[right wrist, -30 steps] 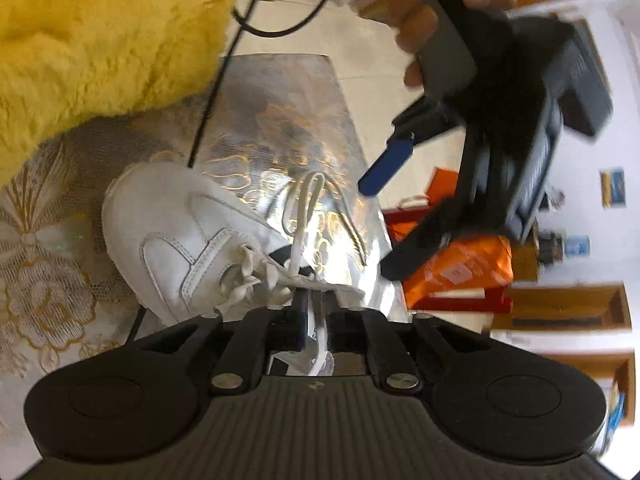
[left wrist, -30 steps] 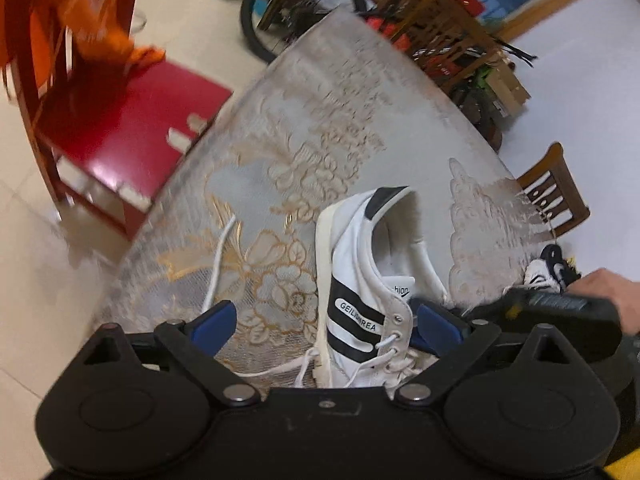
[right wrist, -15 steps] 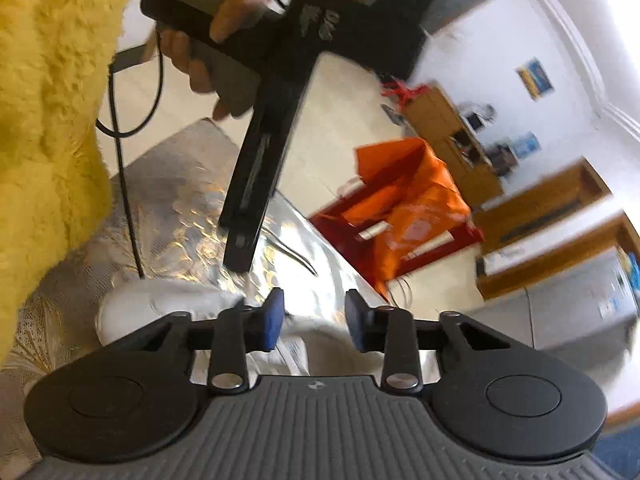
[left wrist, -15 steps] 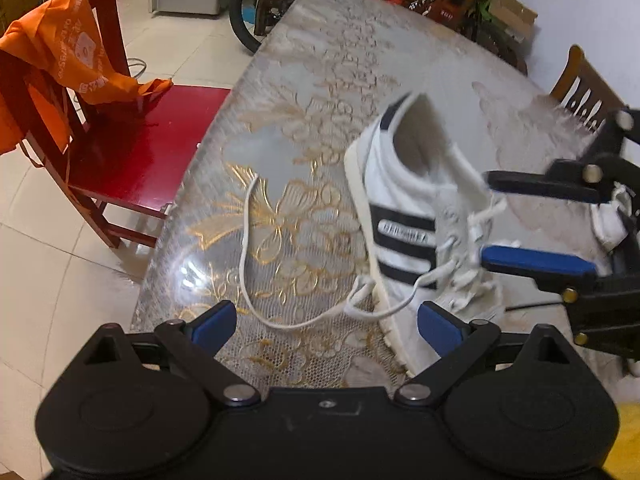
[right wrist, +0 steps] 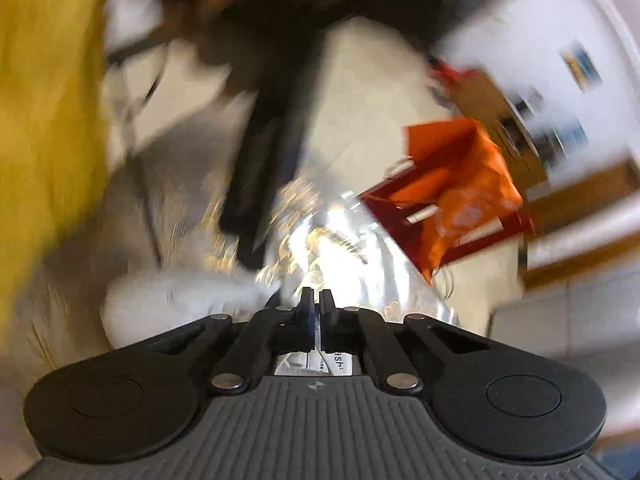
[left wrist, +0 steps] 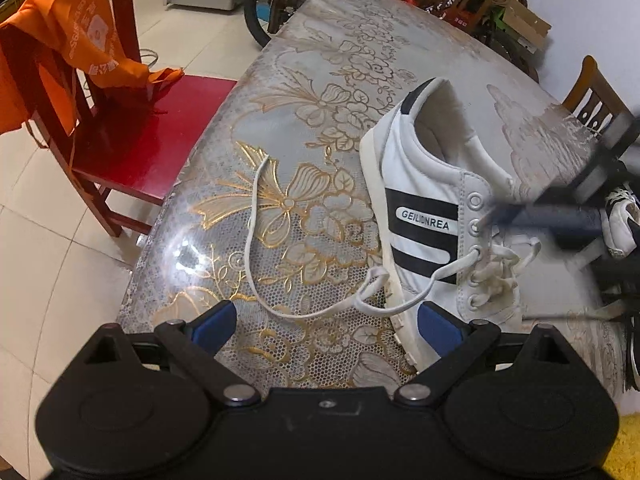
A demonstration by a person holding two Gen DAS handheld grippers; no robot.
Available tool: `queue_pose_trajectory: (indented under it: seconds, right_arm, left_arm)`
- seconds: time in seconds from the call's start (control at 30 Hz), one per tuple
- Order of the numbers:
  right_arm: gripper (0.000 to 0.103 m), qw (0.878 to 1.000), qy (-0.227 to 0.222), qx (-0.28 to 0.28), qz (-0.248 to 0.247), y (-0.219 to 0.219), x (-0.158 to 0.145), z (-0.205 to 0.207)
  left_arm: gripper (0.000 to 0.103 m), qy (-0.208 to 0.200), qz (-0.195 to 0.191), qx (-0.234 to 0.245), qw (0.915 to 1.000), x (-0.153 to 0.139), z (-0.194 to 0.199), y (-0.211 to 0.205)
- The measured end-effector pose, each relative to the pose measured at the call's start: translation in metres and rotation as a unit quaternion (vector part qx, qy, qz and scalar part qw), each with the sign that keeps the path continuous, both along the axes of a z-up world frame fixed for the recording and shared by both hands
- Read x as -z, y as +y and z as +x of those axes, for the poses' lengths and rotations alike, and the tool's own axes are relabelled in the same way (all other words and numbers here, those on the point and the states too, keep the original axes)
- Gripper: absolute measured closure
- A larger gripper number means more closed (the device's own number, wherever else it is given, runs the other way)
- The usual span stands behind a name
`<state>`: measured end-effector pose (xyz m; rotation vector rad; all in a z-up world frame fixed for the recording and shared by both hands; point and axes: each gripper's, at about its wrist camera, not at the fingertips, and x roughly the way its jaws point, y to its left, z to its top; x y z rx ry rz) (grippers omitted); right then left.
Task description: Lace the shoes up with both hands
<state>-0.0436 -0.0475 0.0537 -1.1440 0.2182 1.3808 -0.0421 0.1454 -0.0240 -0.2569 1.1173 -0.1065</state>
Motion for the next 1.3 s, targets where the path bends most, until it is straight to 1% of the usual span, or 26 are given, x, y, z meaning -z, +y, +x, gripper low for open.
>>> queue_pose_trajectory:
  seconds: [0.03,0.07,0.1,0.13,0.2,0.23,0.3,0.33,0.37,0.43,0.57,0.67,0.8,0.87,0.93,0.97,1.07,1.13,1.17,1.2,1.3]
  right_arm:
    - [0.102,0.998,0.037,0.041,0.040,-0.004,-0.018,0.006]
    - [0.102,0.990,0.076,0.080,0.084,-0.010,-0.037,0.012]
    - [0.102,0.977,0.115,0.120,0.136,-0.020,-0.057,0.019]
    - [0.102,0.957,0.155,0.153,0.191,-0.031,-0.076,0.025]
    - [0.102,0.911,0.220,0.195,0.288,-0.054,-0.107,0.034]
    - [0.102,0.886,0.248,0.203,0.334,-0.067,-0.120,0.036]
    - [0.102,0.847,0.290,0.206,0.394,-0.084,-0.136,0.039]
    - [0.102,0.833,0.305,0.203,0.415,-0.090,-0.141,0.039]
    - [0.102,0.821,0.316,0.200,0.431,-0.094,-0.145,0.039]
    - [0.102,0.802,0.336,0.190,0.455,-0.101,-0.151,0.037]
    - [0.102,0.781,0.359,0.173,0.481,-0.101,-0.158,0.038]
    - [0.102,0.754,0.390,0.162,0.503,-0.096,-0.160,0.047]
    - [0.102,0.724,0.418,0.171,0.522,-0.106,-0.168,0.052]
    - [0.102,0.706,0.433,0.173,0.533,-0.115,-0.174,0.050]
    - [0.102,0.690,0.443,0.170,0.547,-0.122,-0.182,0.047]
    - [0.101,0.688,0.443,0.169,0.550,-0.125,-0.186,0.045]
    - [0.101,0.690,0.435,0.170,0.553,-0.132,-0.198,0.036]
    - [0.101,0.692,0.438,0.181,0.545,-0.135,-0.202,0.032]
    - [0.101,0.695,0.438,0.190,0.537,-0.136,-0.204,0.030]
    - [0.101,0.699,0.437,0.201,0.529,-0.138,-0.205,0.028]
    - [0.101,0.700,0.438,0.234,0.514,-0.143,-0.203,0.022]
  left_arm:
    - [0.006,0.000,0.000,0.002,1.0000,0.000,0.000,-0.001]
    - [0.006,0.001,0.000,0.004,1.0000,0.000,0.000,-0.001]
    - [0.006,0.000,-0.001,0.006,1.0000,-0.001,0.001,-0.001]
    - [0.006,-0.002,-0.002,0.007,1.0000,-0.001,0.002,-0.001]
    - [0.006,-0.003,-0.011,0.008,0.9999,-0.003,0.003,0.002]
    - [0.006,-0.003,-0.014,0.006,0.9999,-0.004,0.004,0.003]
    - [0.006,0.001,-0.010,0.004,0.9999,-0.003,0.006,0.003]
    - [0.006,0.001,-0.006,0.005,1.0000,-0.003,0.006,0.002]
    - [0.006,0.000,-0.003,0.006,1.0000,-0.003,0.006,0.001]
    - [0.006,0.001,0.000,0.011,0.9999,-0.003,0.006,-0.001]
    - [0.006,0.005,-0.005,0.018,0.9998,0.001,0.006,-0.007]
    - [0.006,0.009,-0.011,0.022,0.9996,0.005,0.006,-0.014]
    - [0.006,-0.002,0.010,0.050,0.9987,0.005,0.006,-0.032]
    - [0.006,-0.007,-0.001,0.054,0.9985,0.005,0.007,-0.034]
    - [0.006,-0.009,-0.019,0.046,0.9987,0.005,0.008,-0.033]
    - [0.006,-0.009,-0.029,0.041,0.9987,0.005,0.009,-0.032]
    - [0.006,-0.009,-0.059,0.021,0.9980,0.005,0.012,-0.032]
    - [0.006,-0.012,-0.073,0.005,0.9973,0.005,0.015,-0.031]
    - [0.006,-0.014,-0.079,-0.003,0.9968,0.005,0.017,-0.031]
    - [0.006,-0.013,-0.082,-0.008,0.9965,0.005,0.019,-0.032]
    - [0.007,-0.004,-0.077,-0.015,0.9969,0.005,0.025,-0.034]
